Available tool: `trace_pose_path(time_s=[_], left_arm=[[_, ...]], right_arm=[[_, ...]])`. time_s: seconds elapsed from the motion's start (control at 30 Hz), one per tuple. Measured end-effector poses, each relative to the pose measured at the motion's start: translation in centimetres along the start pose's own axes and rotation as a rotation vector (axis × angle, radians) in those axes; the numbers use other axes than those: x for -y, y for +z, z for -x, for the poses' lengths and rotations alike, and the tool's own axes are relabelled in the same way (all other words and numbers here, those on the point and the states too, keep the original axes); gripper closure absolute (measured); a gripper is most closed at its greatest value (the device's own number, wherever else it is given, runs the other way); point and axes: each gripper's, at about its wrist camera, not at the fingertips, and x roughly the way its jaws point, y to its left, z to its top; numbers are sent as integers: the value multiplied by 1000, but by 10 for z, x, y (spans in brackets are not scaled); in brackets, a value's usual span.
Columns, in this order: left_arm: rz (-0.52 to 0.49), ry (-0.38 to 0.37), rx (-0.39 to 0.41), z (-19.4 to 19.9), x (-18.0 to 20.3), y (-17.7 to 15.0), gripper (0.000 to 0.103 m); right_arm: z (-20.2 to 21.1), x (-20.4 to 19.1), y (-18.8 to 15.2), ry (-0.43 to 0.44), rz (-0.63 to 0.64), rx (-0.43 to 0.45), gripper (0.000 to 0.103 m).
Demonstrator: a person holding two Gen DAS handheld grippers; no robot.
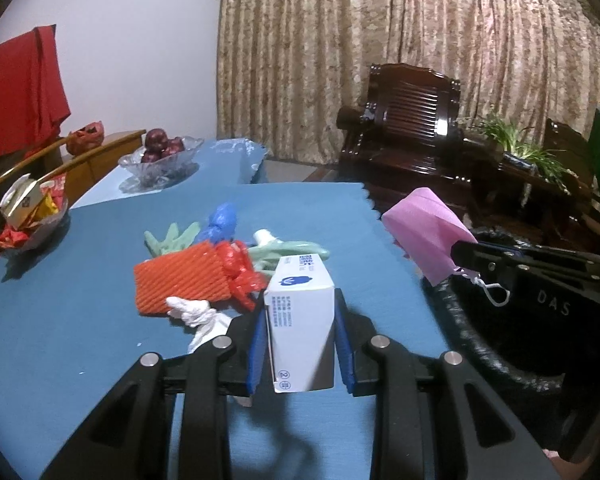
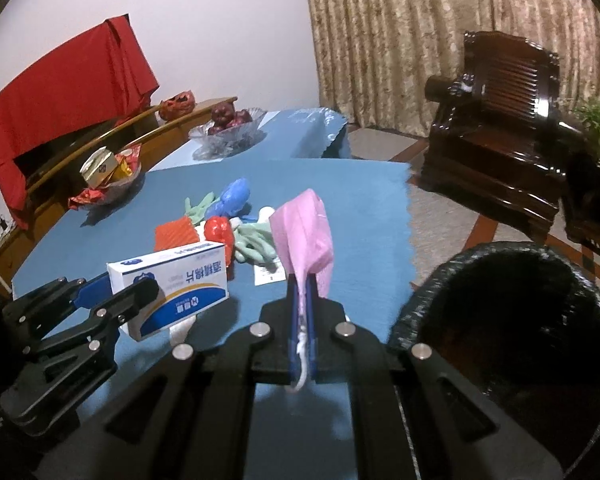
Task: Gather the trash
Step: 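Carry box and mask over the bin and release both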
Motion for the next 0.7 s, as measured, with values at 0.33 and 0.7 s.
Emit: trace_pose_path(time_s=[0.33, 0.7], left_arm=[[-40, -78, 19, 10, 46, 10, 73], [-94, -183, 21, 5, 105, 18, 73]], right_arm=[[51, 37, -11, -94, -50, 39, 100], [96, 89, -33, -220, -123, 61, 100]])
